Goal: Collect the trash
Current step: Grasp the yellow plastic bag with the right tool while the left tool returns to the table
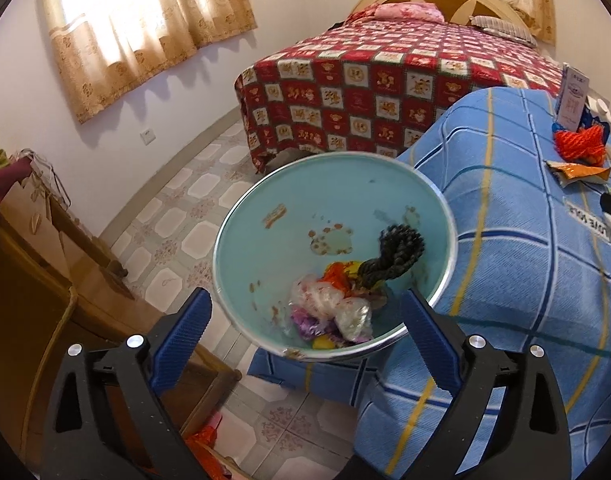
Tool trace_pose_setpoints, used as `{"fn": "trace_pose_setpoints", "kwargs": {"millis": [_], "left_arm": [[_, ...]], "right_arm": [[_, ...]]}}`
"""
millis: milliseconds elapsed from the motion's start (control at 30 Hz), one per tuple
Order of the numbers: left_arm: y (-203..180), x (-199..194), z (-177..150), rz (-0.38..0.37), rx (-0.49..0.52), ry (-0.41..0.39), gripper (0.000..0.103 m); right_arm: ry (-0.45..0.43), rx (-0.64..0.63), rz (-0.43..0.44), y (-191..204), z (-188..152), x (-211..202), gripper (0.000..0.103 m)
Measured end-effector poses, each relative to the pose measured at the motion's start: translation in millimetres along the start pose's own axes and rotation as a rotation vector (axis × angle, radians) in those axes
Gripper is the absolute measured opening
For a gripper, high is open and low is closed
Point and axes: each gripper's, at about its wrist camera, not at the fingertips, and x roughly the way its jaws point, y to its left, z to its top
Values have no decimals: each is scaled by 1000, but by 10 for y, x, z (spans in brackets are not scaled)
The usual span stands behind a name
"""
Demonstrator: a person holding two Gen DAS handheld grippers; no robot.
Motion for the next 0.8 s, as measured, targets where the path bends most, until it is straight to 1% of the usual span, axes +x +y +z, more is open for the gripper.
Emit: {"fn": "trace_pose_setpoints", "kwargs": {"millis": [33, 167, 333, 367, 467, 533, 567, 633, 700, 733, 800], "left_arm": [[-27, -5, 5, 0, 5, -5, 94], [-148, 11, 70, -13, 16, -15, 95], [-261, 104, 125, -22, 22, -8, 95], [-263, 129, 132, -24, 18, -3, 95], [-238, 191, 148, -24, 4, 10, 95], [-186, 235, 156, -23, -13, 22, 95], [-167, 247, 159, -23, -20, 25, 95], [-115, 279, 167, -15, -34, 31, 95], [-98, 293, 179, -9, -45, 33, 95], [-103, 292, 189, -10, -47, 32, 95], [-154, 268, 205, -11, -39, 24, 95]], "right_arm": [[3, -1, -6, -26, -22, 9, 80], [48, 9, -85, -341, -117, 42, 80], [83, 16, -129, -662, -218, 48, 80], [88, 19, -150, -807, -275, 10, 80], [94, 34, -173, -1039, -365, -58, 82], [97, 49, -218, -1274, -478, -163, 82], [97, 54, -227, -1312, -501, -194, 82], [88, 94, -268, -1512, -603, -337, 82], [67, 133, -261, -1601, -643, -436, 82], [45, 157, -244, -1625, -652, -492, 82], [27, 163, -212, -1614, -640, -514, 84]]}}
